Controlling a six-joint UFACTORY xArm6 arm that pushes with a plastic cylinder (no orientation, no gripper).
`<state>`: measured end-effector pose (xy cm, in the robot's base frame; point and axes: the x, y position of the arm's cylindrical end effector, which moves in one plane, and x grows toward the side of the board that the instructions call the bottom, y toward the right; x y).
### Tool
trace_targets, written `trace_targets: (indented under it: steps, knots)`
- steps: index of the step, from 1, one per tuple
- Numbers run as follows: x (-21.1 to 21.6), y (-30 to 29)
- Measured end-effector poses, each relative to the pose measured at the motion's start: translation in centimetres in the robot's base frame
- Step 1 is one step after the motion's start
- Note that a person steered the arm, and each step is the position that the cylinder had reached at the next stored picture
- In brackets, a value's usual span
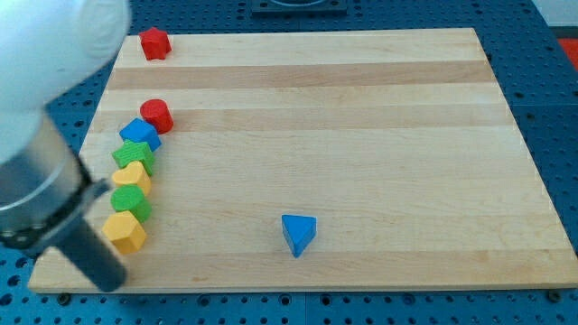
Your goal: Push the yellow hexagon towards the blue triangle
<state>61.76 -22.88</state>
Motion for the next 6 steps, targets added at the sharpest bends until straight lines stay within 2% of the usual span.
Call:
trace_targets:
  steps: [1, 2, 6]
  knots:
    - [-1.9, -2.6]
    - [-4.2, -2.6]
    - [-5.0, 4.2]
